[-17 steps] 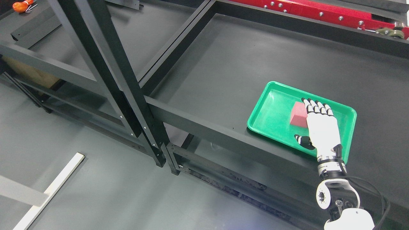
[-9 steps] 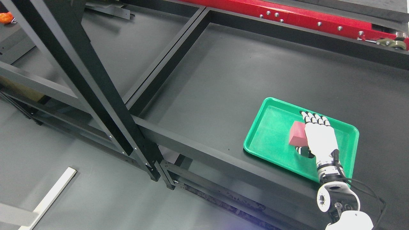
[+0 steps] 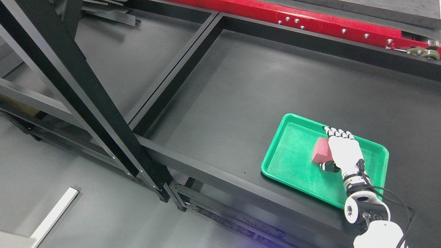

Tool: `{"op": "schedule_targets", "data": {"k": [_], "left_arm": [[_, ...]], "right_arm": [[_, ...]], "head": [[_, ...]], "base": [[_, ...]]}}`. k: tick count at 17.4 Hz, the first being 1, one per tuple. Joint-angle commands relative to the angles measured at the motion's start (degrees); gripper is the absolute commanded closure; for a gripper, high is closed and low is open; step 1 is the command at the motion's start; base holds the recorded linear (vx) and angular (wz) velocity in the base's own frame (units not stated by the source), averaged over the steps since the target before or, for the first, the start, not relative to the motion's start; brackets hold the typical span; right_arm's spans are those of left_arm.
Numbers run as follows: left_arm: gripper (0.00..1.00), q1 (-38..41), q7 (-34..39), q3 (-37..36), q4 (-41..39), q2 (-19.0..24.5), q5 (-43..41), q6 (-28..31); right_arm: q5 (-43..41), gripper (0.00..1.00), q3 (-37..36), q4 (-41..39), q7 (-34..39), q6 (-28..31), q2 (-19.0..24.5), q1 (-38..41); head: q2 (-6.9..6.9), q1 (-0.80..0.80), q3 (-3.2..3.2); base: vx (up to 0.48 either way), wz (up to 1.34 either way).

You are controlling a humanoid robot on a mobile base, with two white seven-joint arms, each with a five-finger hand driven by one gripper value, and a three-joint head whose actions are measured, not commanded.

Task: Pick pink block from left shelf to tray
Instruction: 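Close the right hand fingers around the pink block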

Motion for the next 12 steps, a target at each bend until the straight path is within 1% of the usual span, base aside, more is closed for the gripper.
{"op": "schedule_targets", "data": {"k": [1, 3, 6, 8, 11, 12], "left_arm": [[0.0, -1.8, 0.0, 0.0, -1.0, 1.0, 0.0, 0.0], [0.0, -1.8, 0.0, 0.0, -1.0, 1.0, 0.0, 0.0], [0.0, -1.8, 0.0, 0.0, -1.0, 1.0, 0.0, 0.0], [0.0, -1.8, 0.0, 0.0, -1.0, 1.0, 0.0, 0.0], [0.0, -1.8, 0.0, 0.0, -1.0, 1.0, -0.1, 0.0], [0.0, -1.8, 0.0, 0.0, -1.0, 1.0, 0.0, 0.0]], "right_arm": [[0.0, 0.06, 0.0, 4.4, 1.1, -0.1, -1.2, -0.5], [0.0, 0.15, 0.0, 4.5, 1.0, -0.2, -1.3, -0.5], [-0.3, 0.31, 0.0, 4.9, 1.0, -0.8, -1.7, -0.5], [-0.4, 0.45, 0.0, 4.9, 1.0, -1.6, -1.7, -0.4], [-0.5, 0.79, -0.1, 4.9, 0.6, -3.3, -1.7, -0.4], [-1.0, 0.95, -0.1, 4.9, 0.2, -3.8, -1.7, -0.4]], "head": [[0.0, 0.0, 0.0], [0.0, 0.0, 0.0], [0.0, 0.0, 0.0], [0.0, 0.0, 0.0], [0.0, 0.0, 0.0], [0.0, 0.0, 0.0]], "base": [[0.032, 0.0], [0.0, 0.0], [-0.004, 0.0], [-0.014, 0.01], [0.0, 0.0], [0.0, 0.0]]}}
